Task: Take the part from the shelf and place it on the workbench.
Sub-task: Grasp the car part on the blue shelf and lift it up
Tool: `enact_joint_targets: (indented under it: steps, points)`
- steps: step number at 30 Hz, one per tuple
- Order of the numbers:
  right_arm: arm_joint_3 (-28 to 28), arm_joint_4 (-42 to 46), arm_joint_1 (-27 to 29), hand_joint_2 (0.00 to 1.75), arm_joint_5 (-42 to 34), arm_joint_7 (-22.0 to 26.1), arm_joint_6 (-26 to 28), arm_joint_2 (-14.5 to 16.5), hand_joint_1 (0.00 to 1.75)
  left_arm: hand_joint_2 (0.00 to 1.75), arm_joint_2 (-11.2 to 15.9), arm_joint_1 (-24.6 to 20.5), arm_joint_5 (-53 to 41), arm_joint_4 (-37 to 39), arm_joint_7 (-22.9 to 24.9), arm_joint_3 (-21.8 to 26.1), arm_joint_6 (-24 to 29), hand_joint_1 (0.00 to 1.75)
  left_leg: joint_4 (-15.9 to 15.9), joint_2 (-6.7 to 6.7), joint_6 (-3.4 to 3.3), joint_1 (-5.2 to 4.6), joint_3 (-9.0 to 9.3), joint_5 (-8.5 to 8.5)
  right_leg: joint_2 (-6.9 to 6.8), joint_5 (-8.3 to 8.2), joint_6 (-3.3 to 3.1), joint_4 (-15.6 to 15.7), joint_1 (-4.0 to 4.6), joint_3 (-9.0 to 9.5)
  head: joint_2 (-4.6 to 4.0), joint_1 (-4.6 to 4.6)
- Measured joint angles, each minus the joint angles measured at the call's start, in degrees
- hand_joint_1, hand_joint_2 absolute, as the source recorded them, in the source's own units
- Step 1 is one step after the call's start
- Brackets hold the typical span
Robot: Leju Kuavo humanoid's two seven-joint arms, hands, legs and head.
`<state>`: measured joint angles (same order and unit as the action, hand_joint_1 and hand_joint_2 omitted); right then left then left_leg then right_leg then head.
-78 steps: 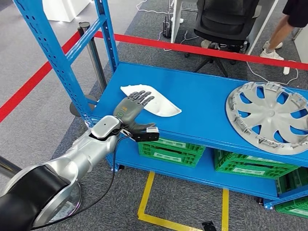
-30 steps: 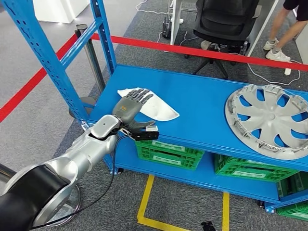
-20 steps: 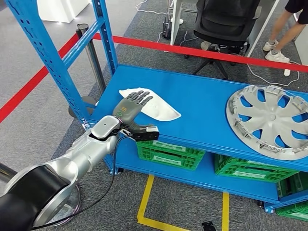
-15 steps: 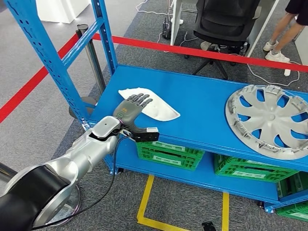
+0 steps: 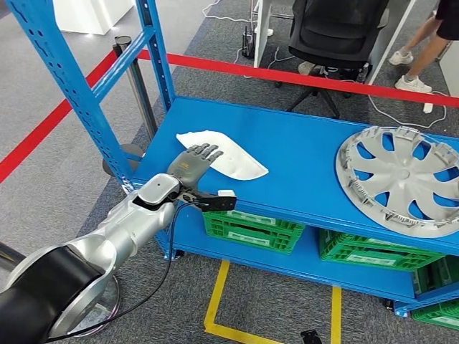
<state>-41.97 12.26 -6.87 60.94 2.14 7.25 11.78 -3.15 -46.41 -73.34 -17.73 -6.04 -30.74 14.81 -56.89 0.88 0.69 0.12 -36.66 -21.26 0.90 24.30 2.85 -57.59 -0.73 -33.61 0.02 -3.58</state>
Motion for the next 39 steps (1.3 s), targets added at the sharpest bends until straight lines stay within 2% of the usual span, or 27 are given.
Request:
enact_joint_targets:
  steps: [6,11,14,16,19,20,25,32,39]
  points:
    - [0.0,0.0,0.0,0.00,0.1,-0.1,0.1,0.0,0.00,1.75,0.2,-0.1,-1.2,0.1,3.2,-0.1,-2.8,0.00,0.0,0.00,0.00,0.00,0.00,0.00,0.00,0.00,0.00,0.0,0.00,0.01,0.00,0.00]
    - [0.0,0.0,0.0,0.00,0.2,-0.1,0.1,0.0,0.00,1.75,0.6,-0.2,-1.6,0.1,4.9,-0.1,-2.8,0.06,0.0,0.00,0.00,0.00,0.01,0.00,0.00,0.00,0.00,0.0,0.01,0.02,0.00,0.00]
    - [0.0,0.0,0.0,0.00,0.2,-0.2,0.1,0.0,0.00,1.75,0.8,-0.1,-1.7,0.2,6.1,-0.1,-2.5,0.42,0.0,0.00,0.00,0.00,0.01,0.00,0.00,0.00,0.00,0.0,0.00,0.01,0.00,0.00]
    - [0.0,0.0,0.0,0.00,0.2,-0.2,0.1,0.0,0.00,1.75,1.0,0.1,-1.8,0.3,6.6,-0.1,-2.4,0.73,0.0,0.00,0.00,0.00,0.00,0.01,-0.01,0.00,0.00,0.0,0.00,0.01,0.00,0.00]
    - [0.0,0.0,0.0,0.00,0.1,-0.3,0.1,0.0,0.00,1.75,1.1,0.2,-2.0,0.4,7.0,-0.2,-2.3,1.40,0.0,0.00,0.00,0.00,0.00,0.00,-0.01,0.00,0.00,0.0,0.00,0.01,0.00,0.01]
    - [0.0,0.0,0.1,0.00,0.1,-0.3,0.1,0.0,0.00,1.75,1.2,0.2,-2.1,0.5,7.1,-0.2,-2.4,1.53,0.0,0.00,0.00,0.00,0.00,0.00,0.00,0.00,0.00,0.0,0.00,0.01,0.00,0.00]
    - [0.0,0.0,0.2,0.00,-0.1,-0.3,0.0,0.0,0.00,1.75,1.4,0.5,-2.1,0.7,7.5,-0.2,-2.8,1.56,0.0,0.00,0.00,0.00,0.00,0.00,0.00,0.00,0.00,0.0,0.00,0.00,0.00,0.00]
    - [0.0,0.0,0.2,0.00,-0.1,-0.3,0.0,0.0,0.00,1.75,1.6,0.9,-2.1,0.9,7.6,-0.2,-2.9,1.40,0.0,0.00,0.00,0.00,0.00,0.00,0.01,0.00,0.00,0.0,0.00,-0.01,0.00,0.00]
    - [0.0,0.0,0.2,0.00,-0.2,-0.3,-0.1,0.0,0.00,1.75,1.7,1.0,-2.3,1.0,7.8,-0.2,-2.9,1.44,0.0,-0.01,0.00,0.00,0.00,0.00,0.01,0.00,0.00,0.0,0.00,0.00,0.00,0.00]
